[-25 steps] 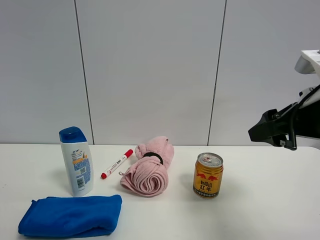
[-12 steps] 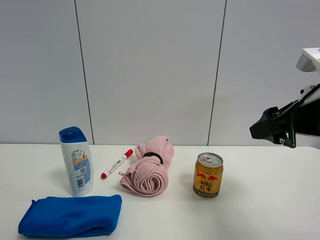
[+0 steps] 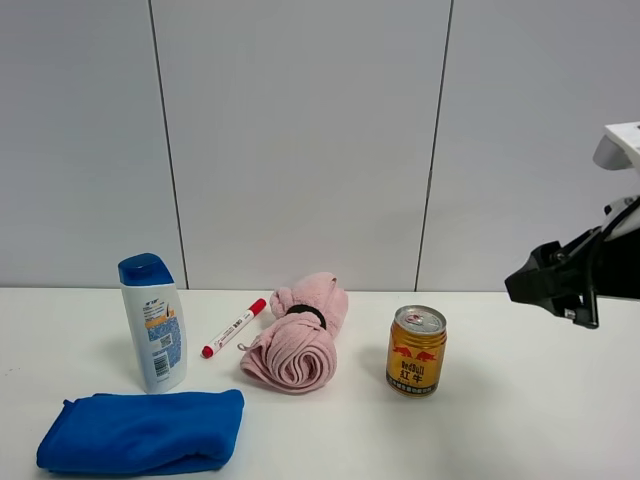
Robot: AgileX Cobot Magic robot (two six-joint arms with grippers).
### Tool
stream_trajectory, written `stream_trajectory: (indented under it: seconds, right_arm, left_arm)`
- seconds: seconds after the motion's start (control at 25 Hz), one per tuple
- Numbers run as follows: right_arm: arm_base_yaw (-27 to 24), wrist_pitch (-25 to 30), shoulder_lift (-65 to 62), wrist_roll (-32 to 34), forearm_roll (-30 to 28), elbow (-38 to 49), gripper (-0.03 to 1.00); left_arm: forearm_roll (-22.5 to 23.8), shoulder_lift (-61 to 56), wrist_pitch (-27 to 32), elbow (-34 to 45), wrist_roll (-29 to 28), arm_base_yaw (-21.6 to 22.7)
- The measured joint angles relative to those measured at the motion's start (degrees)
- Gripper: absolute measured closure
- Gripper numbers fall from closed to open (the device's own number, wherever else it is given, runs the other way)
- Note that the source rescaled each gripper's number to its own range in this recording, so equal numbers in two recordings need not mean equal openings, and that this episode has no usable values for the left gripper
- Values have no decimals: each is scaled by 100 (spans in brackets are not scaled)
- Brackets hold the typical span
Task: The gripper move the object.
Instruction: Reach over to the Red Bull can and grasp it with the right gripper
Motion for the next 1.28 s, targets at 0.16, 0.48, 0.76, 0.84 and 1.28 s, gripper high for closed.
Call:
stream_trajectory:
  seconds: [0.16,0.48,0.76,0.84,1.28]
  right_arm:
    - [49,-435,0,1841,-1328,236,31]
    - [55,-1365,-6,4218,-3474,909,32]
    - [55,-2339,989,4492,-3904,1051,37]
    - [55,-2775,1437,4503,-3969,1053,37]
    - [55,-4647,3007,4836,-4749,1089,38]
  left_arm:
    - [0,0,0,0,0,0]
    - [0,0,0,0,0,0]
    - [0,0,0,0,0,0]
    - [0,0,0,0,0,0]
    - [0,0,0,0,0,0]
